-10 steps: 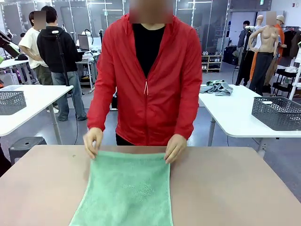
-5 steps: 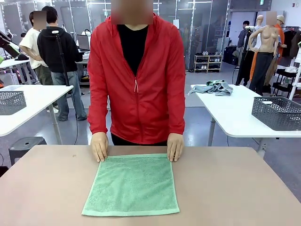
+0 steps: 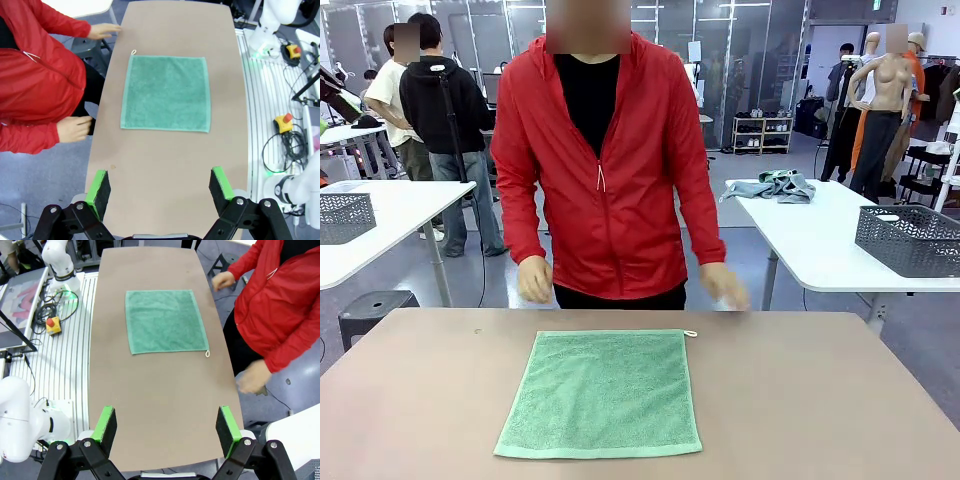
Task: Fold the towels and place them in the basket.
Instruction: When a person lays out a Towel with hook on the table, fold it in half twice.
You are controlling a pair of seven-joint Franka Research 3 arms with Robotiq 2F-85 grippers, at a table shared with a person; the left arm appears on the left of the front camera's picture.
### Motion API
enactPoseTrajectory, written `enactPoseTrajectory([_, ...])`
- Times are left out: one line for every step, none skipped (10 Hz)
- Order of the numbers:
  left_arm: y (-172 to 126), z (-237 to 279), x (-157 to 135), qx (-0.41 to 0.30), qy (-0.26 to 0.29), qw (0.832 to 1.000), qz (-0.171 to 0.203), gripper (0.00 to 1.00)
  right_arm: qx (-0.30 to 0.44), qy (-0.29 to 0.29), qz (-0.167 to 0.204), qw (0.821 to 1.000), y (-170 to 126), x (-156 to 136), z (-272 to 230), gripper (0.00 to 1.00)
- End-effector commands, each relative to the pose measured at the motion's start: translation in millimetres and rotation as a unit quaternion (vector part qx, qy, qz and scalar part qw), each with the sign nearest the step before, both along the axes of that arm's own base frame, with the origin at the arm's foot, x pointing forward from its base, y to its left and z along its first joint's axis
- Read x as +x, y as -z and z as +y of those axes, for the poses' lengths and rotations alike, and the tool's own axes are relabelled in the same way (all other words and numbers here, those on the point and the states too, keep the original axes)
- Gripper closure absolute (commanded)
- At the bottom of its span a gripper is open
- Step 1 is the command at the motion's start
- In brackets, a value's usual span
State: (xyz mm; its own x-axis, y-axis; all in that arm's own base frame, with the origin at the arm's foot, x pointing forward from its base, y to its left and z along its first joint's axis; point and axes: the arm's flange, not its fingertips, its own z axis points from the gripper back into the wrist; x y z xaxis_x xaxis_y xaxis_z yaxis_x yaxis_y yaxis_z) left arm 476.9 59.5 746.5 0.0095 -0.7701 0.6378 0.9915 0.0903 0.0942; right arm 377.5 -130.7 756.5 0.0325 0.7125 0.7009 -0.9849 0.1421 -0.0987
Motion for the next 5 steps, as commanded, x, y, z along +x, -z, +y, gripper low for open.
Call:
enactPoseTrajectory([-1.6, -0.1, -1.4, 0.0, 0.0, 1.0, -0.001, 0.0, 0.003, -0.003, -0.001, 1.0, 0.5, -1.6, 0.9, 0.0])
enactPoseTrajectory([-1.6, -0.1, -1.4, 0.0, 0.0, 1.0, -0.001, 0.0, 0.003, -0.003, -0.001, 1.0, 0.5, -1.6, 0.9, 0.0])
enactPoseTrajectory([-1.6, -0.1, -1.4, 0.0, 0.0, 1.0, -0.001, 0.0, 0.003, -0.003, -0.001, 1.0, 0.5, -1.6, 0.9, 0.0])
enactPoseTrajectory([-1.6, -0.1, -1.4, 0.0, 0.0, 1.0, -0.001, 0.0, 0.003, -0.003, -0.001, 1.0, 0.5, -1.6, 0.9, 0.0])
enactPoseTrajectory([-1.6, -0.1, -1.4, 0.0, 0.0, 1.0, -0.001, 0.0, 0.003, -0.003, -0.001, 1.0, 0.5, -1.6, 0.9, 0.0])
